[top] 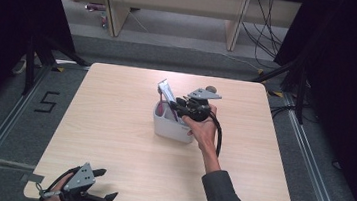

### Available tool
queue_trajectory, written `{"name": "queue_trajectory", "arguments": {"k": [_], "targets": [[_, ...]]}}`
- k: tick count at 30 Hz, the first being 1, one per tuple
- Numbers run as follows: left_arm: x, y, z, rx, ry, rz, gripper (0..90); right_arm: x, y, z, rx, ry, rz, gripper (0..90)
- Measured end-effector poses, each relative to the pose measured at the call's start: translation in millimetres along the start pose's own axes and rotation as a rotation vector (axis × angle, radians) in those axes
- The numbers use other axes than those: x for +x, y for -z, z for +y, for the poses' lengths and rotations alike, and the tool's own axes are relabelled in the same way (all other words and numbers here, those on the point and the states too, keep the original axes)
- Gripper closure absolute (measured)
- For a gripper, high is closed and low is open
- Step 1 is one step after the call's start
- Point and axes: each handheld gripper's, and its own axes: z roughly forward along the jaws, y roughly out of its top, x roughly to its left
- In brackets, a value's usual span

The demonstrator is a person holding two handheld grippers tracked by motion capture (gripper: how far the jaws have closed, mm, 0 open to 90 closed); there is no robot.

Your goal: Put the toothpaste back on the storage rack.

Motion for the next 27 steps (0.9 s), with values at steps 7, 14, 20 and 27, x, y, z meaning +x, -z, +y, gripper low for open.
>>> {"name": "queue_trajectory", "arguments": {"k": [7, 14, 20, 27], "targets": [[-0.4, 0.0, -0.2, 0.008, 0.005, 0.000, 16.2, 3.4, 23.2, 3.2, 0.007, -0.012, 0.016, 56.0], [-1.2, -0.4, -0.3, 0.005, 0.010, 0.006, 16.2, 13.1, 50.0, 2.7, 0.018, 0.013, 0.012, 50.5], [-0.1, 0.0, -0.3, 0.014, 0.003, 0.011, 16.2, 19.6, 68.4, -4.7, 0.048, 0.012, 0.018, 47.8], [-0.4, -0.8, -0.6, 0.008, 0.014, 0.011, 16.2, 25.6, 83.9, -16.9, 0.076, -0.009, 0.008, 44.5]]}}
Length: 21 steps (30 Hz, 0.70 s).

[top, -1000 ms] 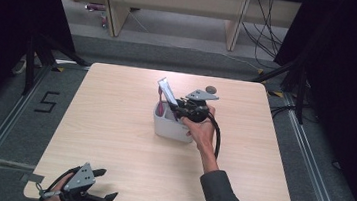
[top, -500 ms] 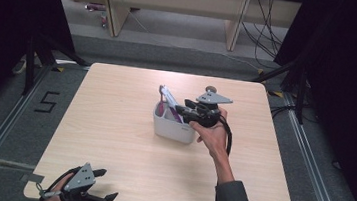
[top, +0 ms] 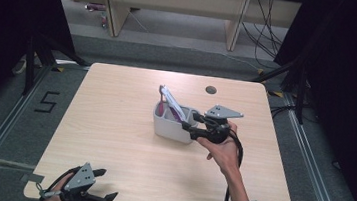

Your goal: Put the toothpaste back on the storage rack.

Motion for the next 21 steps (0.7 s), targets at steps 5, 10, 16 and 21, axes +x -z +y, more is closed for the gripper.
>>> {"name": "queue_trajectory", "arguments": {"k": [5, 10, 16, 21], "targets": [[1.3, -0.2, -0.4, 0.006, -0.006, 0.000, 16.2, 2.3, 10.3, -8.1, -0.015, -0.011, 0.001, 40.6], [0.9, 0.1, -0.6, 0.000, 0.001, -0.003, 16.2, 3.1, 17.3, -15.4, -0.007, 0.000, 0.006, 36.9], [1.4, 0.2, 0.1, 0.005, 0.001, 0.006, 16.1, 10.9, 25.6, -28.3, 0.015, -0.043, -0.003, 34.0], [1.3, -0.5, 2.7, 0.000, -0.019, 0.000, 16.1, 8.4, 30.4, -39.0, 0.022, -0.037, -0.001, 32.6]]}}
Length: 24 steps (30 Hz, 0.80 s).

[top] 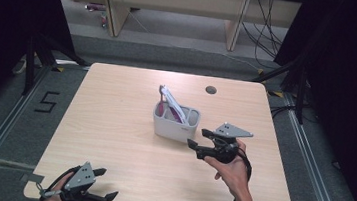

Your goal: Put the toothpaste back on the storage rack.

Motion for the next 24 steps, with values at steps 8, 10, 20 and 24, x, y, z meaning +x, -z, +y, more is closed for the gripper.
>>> {"name": "queue_trajectory", "arguments": {"k": [8, 10, 20, 24], "targets": [[-1.8, 0.3, -1.0, 0.000, 0.030, 0.002, 16.2, -1.4, 8.4, -14.6, 0.003, -0.011, -0.006, 30.2], [-1.2, 1.2, -1.0, 0.003, 0.029, 0.003, 16.2, 0.3, 10.0, -20.0, 0.017, -0.021, 0.010, 29.4], [-2.3, 0.5, -0.4, 0.001, 0.010, -0.002, 16.2, 8.0, 20.0, -32.1, 0.034, -0.057, 0.015, 28.1], [-0.8, 1.1, -2.1, 0.007, 0.009, -0.004, 16.1, 8.7, 24.1, -37.3, 0.026, -0.015, 0.004, 27.1]]}}
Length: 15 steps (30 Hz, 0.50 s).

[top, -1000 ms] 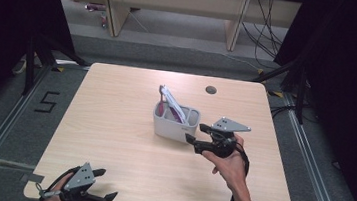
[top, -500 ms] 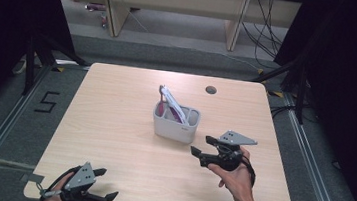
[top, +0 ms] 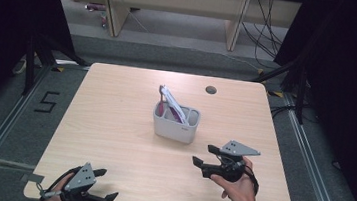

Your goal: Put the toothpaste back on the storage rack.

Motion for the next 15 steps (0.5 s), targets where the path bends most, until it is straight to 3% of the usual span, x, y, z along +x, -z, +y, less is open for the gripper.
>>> {"name": "queue_trajectory", "arguments": {"k": [2, 5, 7, 9, 10, 11, 12, 15], "targets": [[0.1, -0.3, -0.4, -0.015, 0.008, -0.003, 16.2, 4.1, 2.6, -3.5, 0.009, -0.030, -0.002, 26.5], [0.6, 1.0, 0.1, -0.004, -0.010, 0.003, 16.1, 6.6, 3.8, -9.7, 0.000, -0.019, -0.004, 24.5], [-0.1, 0.2, 0.2, -0.003, -0.001, 0.000, 16.1, 10.9, 5.9, -14.1, 0.003, -0.051, 0.005, 23.1], [-0.6, 0.4, 0.3, -0.006, 0.000, -0.003, 16.2, 10.0, 6.4, -17.9, -0.003, -0.030, -0.003, 21.9], [-1.5, 0.5, 0.3, -0.013, 0.007, 0.003, 16.1, 13.1, 7.4, -20.4, 0.010, -0.068, 0.000, 22.0], [0.5, 0.8, -0.1, -0.001, -0.017, 0.021, 16.1, 12.7, 9.0, -22.4, 0.021, -0.055, -0.011, 22.0], [-0.5, 0.7, -0.4, -0.013, 0.001, 0.010, 16.2, 13.0, 9.7, -24.9, 0.022, -0.052, -0.014, 22.0], [-0.1, 0.3, -0.2, -0.011, 0.004, 0.003, 16.2, 16.0, 11.4, -30.1, 0.015, -0.075, -0.005, 22.1]]}}
